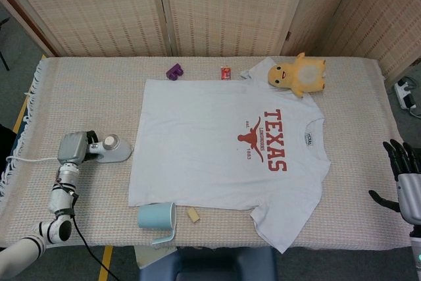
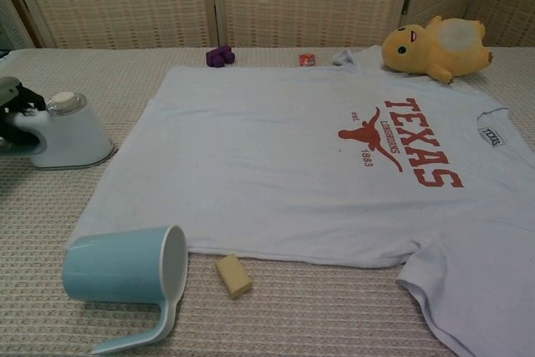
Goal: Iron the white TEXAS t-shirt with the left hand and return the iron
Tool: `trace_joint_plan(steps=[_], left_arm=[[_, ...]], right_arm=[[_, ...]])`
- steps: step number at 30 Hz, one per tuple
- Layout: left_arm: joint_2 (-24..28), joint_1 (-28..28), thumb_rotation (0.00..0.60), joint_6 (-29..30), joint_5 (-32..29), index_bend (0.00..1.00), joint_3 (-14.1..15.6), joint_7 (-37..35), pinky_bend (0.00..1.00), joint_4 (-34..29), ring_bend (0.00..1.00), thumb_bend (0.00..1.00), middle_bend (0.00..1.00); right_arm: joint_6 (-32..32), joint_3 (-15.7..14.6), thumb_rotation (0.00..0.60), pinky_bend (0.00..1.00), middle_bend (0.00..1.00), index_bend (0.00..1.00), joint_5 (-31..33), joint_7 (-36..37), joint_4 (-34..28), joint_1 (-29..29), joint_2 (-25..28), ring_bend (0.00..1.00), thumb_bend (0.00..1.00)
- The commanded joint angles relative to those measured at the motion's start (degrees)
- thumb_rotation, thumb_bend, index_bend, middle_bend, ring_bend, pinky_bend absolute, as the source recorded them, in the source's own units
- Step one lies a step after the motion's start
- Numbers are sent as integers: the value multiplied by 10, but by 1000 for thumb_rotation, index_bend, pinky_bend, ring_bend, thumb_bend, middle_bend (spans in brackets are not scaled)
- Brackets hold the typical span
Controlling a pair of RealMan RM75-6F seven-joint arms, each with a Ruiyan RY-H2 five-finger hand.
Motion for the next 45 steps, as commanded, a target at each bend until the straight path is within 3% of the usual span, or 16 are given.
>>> trace_joint_plan(steps=[1, 6, 9, 15, 17, 20, 22, 31, 36, 45], left_arm=[[-14, -4, 600, 11, 37, 843, 5, -68, 705, 32, 726, 415, 887], [-22, -3, 600, 47, 68, 920, 4, -141, 748, 64, 822, 423, 984], [-19, -1, 600, 74, 79, 943, -1, -173, 762, 71, 845, 427, 1000], [14, 4, 600, 123, 97, 943, -10, -194, 762, 31, 845, 428, 1000], [26, 6, 600, 140, 102, 940, -14, -192, 762, 5, 845, 428, 1000], [43, 5, 600, 157, 116, 939, -11, -181, 762, -45, 845, 428, 1000], [50, 2, 600, 166, 131, 939, -4, -164, 762, -79, 845, 428, 1000], [37, -46, 600, 142, 164, 940, 5, -82, 762, -169, 844, 428, 1000], [9, -80, 600, 104, 150, 939, -6, -53, 762, -167, 844, 428, 1000], [-66, -132, 600, 70, 134, 941, -16, 4, 763, -99, 843, 428, 1000]], right_arm=[[-64, -16, 600, 133, 62, 0, 8, 38, -12, 17, 20, 23, 18], [-127, -35, 600, 138, 68, 0, -20, 69, -16, 46, 30, 23, 90], [-164, -49, 600, 138, 71, 0, -46, 89, -12, 66, 24, 23, 210], [-226, -69, 600, 131, 81, 0, -91, 123, -1, 107, 3, 11, 567], [-243, -75, 598, 81, 82, 0, -106, 136, 6, 122, -7, 0, 743], [-262, -83, 528, 21, 82, 0, -124, 143, 23, 139, -26, 0, 920], [-271, -84, 501, 5, 83, 0, -129, 141, 44, 149, -46, 0, 961], [-308, -95, 500, 6, 97, 0, -135, 154, 127, 185, -123, 0, 984], [-305, -104, 498, 6, 97, 0, -141, 171, 165, 192, -152, 0, 983], [-289, -119, 498, 7, 97, 0, -146, 195, 231, 193, -195, 0, 983]])
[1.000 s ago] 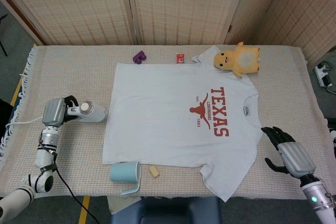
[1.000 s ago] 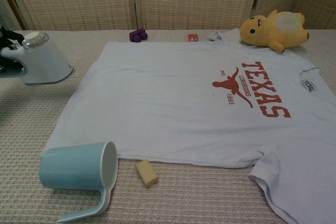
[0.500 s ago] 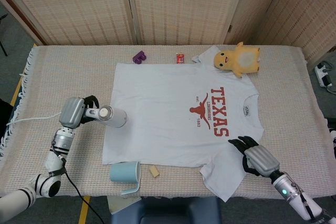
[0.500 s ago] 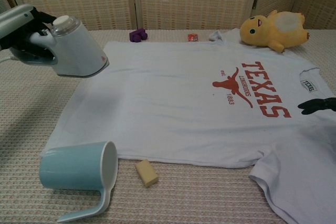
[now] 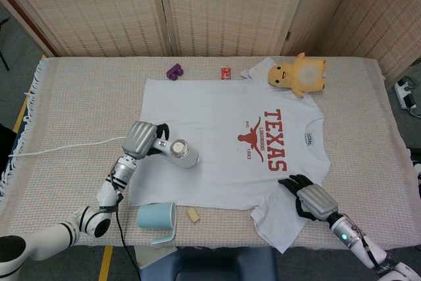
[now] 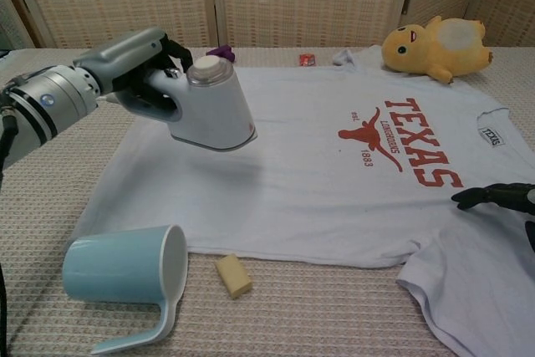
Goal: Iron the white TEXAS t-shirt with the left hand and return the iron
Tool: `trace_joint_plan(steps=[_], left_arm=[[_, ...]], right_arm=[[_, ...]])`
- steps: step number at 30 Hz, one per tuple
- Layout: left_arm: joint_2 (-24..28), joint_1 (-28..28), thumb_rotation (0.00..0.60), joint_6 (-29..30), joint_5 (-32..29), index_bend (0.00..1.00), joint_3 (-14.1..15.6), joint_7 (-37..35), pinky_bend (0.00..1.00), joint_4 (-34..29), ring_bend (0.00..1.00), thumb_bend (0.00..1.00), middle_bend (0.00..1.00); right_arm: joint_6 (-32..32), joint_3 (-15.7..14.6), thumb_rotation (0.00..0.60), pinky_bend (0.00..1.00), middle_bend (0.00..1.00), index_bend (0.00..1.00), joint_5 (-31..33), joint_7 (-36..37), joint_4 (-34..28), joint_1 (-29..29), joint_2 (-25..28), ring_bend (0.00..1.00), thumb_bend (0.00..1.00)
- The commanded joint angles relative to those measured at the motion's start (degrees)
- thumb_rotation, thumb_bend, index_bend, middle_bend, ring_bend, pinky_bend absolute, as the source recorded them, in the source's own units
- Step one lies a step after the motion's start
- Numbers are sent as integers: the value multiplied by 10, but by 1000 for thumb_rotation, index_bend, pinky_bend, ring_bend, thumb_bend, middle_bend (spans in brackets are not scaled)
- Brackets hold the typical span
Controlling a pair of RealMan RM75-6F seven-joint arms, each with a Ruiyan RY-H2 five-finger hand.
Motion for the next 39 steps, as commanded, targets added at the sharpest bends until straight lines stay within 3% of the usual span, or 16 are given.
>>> trace_joint_plan(steps=[1, 16, 27, 33, 39], left_arm=[[-36, -21, 600, -11, -4, 941, -2, 15, 762, 41, 843, 428, 1000], [-144, -58, 600, -42, -15, 939, 8, 20, 762, 246, 834, 428, 999], [-157, -41, 600, -82, -44, 938, 2, -5, 762, 383, 833, 427, 997], [-131, -25, 600, -91, -66, 938, -16, -38, 762, 409, 833, 428, 997], [-88, -17, 600, -52, -76, 937, -37, -83, 763, 355, 832, 428, 997]], right_arm=[[9, -6, 496, 7, 98, 0, -3, 12, 20, 1, -15, 0, 984], [47, -20, 494, 7, 97, 0, -1, 38, 56, -8, -32, 0, 982], [55, -21, 498, 7, 98, 0, 8, 36, 51, -7, -30, 0, 982], [57, -22, 500, 8, 97, 0, 8, 34, 48, -5, -29, 0, 981], [61, -24, 499, 7, 97, 0, 9, 34, 45, -4, -25, 0, 982]])
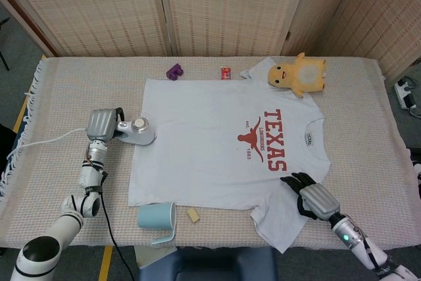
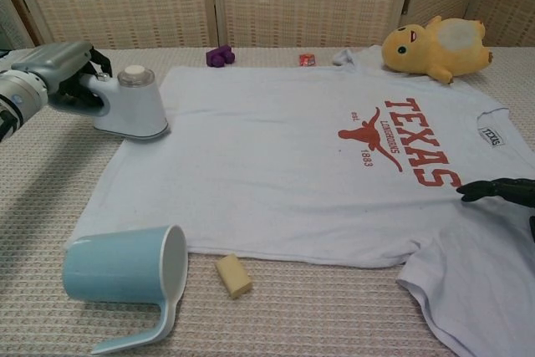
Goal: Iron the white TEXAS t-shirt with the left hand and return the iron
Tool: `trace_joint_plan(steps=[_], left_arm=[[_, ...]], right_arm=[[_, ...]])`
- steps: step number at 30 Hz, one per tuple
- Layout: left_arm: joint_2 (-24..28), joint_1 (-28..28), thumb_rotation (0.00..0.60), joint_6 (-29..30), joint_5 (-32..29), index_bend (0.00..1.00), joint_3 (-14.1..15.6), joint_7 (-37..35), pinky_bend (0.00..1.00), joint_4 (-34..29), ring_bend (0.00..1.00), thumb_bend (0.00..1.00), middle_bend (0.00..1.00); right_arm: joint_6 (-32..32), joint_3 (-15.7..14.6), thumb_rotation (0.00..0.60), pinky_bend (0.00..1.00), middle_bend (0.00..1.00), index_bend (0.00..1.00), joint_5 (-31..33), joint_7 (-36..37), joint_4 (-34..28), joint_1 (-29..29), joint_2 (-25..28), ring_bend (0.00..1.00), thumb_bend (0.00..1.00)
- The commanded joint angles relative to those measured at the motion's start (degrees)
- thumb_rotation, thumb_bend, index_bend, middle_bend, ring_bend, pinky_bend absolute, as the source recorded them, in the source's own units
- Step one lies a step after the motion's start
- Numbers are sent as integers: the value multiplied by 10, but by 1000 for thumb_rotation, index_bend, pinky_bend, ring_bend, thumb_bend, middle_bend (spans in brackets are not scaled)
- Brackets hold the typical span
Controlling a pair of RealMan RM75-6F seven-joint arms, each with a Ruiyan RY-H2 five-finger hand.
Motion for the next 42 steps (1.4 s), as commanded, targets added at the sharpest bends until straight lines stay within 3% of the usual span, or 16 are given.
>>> trace_joint_plan(steps=[1, 12, 21, 31, 42], left_arm=[[26, 6, 600, 34, -3, 937, -12, -20, 762, -51, 832, 428, 997], [47, 0, 600, 94, 51, 935, 28, 64, 762, -237, 828, 427, 996], [17, -3, 600, 106, 75, 934, 55, 124, 762, -287, 827, 427, 995], [-21, 4, 600, 104, 77, 934, 71, 156, 765, -245, 825, 426, 991], [-19, 33, 600, 94, 60, 934, 67, 111, 765, -136, 824, 429, 991]], right_arm=[[1, -1, 499, 7, 97, 0, 0, 1, 0, 0, 1, 0, 982], [10, -4, 495, 7, 97, 0, 3, 0, -4, -4, 6, 0, 984], [6, -7, 498, 8, 97, 0, 8, -2, -5, -6, 7, 0, 983], [0, -8, 502, 8, 97, 0, 9, 3, 2, -3, 3, 0, 983], [-3, -8, 500, 7, 97, 0, 11, 6, 7, -1, -1, 0, 983]])
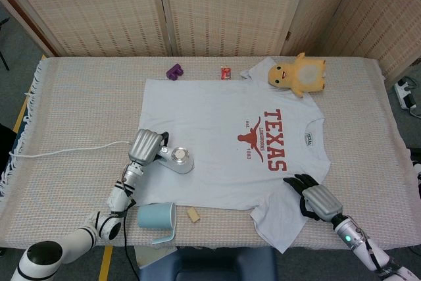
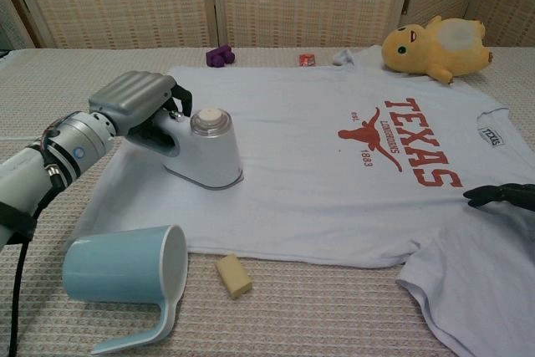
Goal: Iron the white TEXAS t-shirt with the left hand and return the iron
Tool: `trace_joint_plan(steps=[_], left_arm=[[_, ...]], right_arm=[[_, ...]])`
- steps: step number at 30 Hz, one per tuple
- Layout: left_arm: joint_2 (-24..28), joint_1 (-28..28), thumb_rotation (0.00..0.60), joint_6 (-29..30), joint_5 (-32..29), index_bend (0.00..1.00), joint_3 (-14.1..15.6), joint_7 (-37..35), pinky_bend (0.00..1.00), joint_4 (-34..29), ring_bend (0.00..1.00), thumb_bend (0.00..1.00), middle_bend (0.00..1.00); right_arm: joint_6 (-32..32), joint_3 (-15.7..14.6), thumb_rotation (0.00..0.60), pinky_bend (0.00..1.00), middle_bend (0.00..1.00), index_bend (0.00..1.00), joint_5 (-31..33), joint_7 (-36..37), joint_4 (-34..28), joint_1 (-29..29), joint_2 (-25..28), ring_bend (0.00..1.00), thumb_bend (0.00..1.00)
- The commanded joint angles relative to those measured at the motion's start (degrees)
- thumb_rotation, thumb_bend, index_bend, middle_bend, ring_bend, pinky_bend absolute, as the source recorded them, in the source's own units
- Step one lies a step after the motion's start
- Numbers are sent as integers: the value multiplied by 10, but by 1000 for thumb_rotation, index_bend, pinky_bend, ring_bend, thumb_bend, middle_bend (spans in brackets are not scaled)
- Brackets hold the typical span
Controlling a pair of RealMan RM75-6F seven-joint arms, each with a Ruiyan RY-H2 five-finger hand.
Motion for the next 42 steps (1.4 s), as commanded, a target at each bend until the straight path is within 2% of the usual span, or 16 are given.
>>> trace_joint_plan(steps=[1, 7, 12, 18, 23, 28, 34, 42], left_arm=[[2, 13, 600, -10, -12, 934, -5, -21, 765, 41, 824, 429, 991], [14, 33, 600, -22, -30, 934, -14, -56, 765, 94, 825, 428, 991], [38, 48, 600, 2, -34, 931, -25, -92, 765, 87, 823, 428, 989], [81, 57, 600, 52, -16, 930, -27, -97, 765, -18, 823, 427, 989], [93, 48, 600, 69, 10, 930, -14, -43, 766, -125, 823, 427, 988], [79, 32, 600, 62, 31, 929, 1, 15, 766, -178, 820, 427, 987], [58, 26, 600, 52, 50, 929, 24, 51, 766, -179, 816, 427, 985], [62, 49, 600, 45, 49, 929, 43, 41, 766, -137, 815, 426, 982]], right_arm=[[0, 1, 501, 7, 97, 0, 1, -1, -1, 1, 0, 0, 983], [0, 2, 500, 7, 97, 0, 3, -5, -4, 1, 2, 0, 983], [0, 2, 502, 8, 97, 0, 3, -7, -7, 1, 3, 0, 983], [3, 2, 501, 7, 97, 0, 2, -9, -10, 1, 4, 0, 983], [8, 1, 498, 7, 97, 0, 1, -8, -12, -2, 6, 0, 982], [10, 0, 498, 7, 98, 0, 3, -7, -11, -5, 9, 0, 984], [10, 0, 503, 7, 97, 0, 5, -5, -9, -7, 9, 0, 983], [6, 0, 501, 7, 97, 0, 3, -3, -5, -4, 6, 0, 983]])
